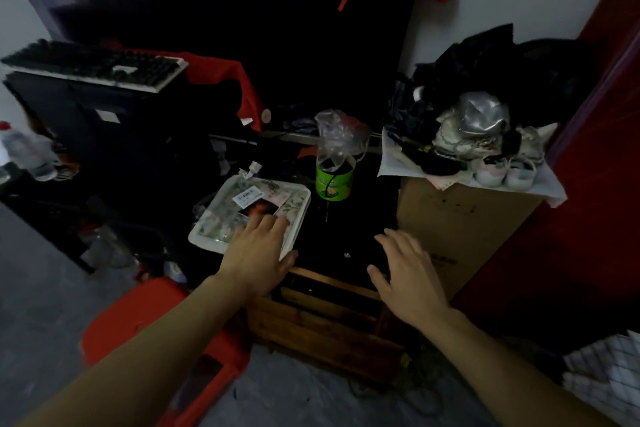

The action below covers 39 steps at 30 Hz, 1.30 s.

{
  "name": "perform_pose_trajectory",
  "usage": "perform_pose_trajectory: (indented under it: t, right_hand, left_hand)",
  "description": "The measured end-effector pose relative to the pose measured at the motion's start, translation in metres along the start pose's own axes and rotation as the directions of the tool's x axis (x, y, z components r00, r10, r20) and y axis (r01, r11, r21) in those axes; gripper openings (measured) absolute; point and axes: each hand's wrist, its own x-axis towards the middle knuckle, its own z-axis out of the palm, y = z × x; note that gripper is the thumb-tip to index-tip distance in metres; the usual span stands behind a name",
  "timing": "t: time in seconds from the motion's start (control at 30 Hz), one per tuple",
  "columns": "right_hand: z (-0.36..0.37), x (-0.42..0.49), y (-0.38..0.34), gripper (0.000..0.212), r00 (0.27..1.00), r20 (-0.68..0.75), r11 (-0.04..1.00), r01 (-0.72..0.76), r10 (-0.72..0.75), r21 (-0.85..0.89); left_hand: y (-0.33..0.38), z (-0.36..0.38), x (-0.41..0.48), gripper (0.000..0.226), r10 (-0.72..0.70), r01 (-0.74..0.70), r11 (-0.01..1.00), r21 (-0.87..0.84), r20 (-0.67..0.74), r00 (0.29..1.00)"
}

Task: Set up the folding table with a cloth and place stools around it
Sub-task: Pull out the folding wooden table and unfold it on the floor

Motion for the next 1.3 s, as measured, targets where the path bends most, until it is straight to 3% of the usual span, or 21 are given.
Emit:
perform_pose_trajectory:
  t: [0.2,0.53,0.6,0.7,0.8,0.9,1.1,1.3]
  right_hand:
    - [0.099,0.034,0.029,0.057,1.0,0.019,0.998,-0.004,0.003,0.061]
    - [0.32,0.058,0.095,0.06,0.995,0.064,0.997,0.07,-0.071,0.024]
    - [0.361,0.062,0.105,0.069,0.995,0.075,0.996,0.074,-0.071,-0.043]
    - [0.399,0.073,0.11,0.085,0.996,0.05,0.977,0.076,-0.067,-0.201]
    - [0.402,0.09,0.11,0.064,0.999,-0.031,0.977,0.007,-0.014,-0.215]
    - [0.395,0.092,0.107,0.029,0.999,-0.016,0.982,0.032,-0.036,-0.188]
    - [0.373,0.06,0.096,0.024,0.988,0.11,0.99,0.12,-0.111,-0.077]
    - [0.295,0.015,0.074,0.028,0.976,0.163,0.988,0.152,-0.146,-0.027]
  left_hand:
    - [0.008,0.116,0.022,0.052,0.07,-0.067,0.997,-0.03,0.1,0.993]
    - [0.004,0.349,0.065,0.059,0.179,-0.17,0.981,-0.097,0.094,0.979]
    - [-0.002,0.39,0.069,0.073,0.21,-0.204,0.977,-0.056,0.134,0.968]
    - [-0.008,0.431,0.074,0.083,0.224,-0.239,0.958,0.16,0.108,0.969]
    - [-0.006,0.439,0.088,0.06,0.208,-0.206,0.947,0.246,0.021,0.978]
    - [-0.01,0.431,0.092,0.058,0.186,-0.21,0.947,0.243,0.118,0.975]
    - [-0.019,0.396,0.059,0.049,0.251,-0.296,0.936,0.189,0.228,0.941]
    - [0.003,0.323,0.009,0.034,0.278,-0.309,0.936,0.166,0.187,0.942]
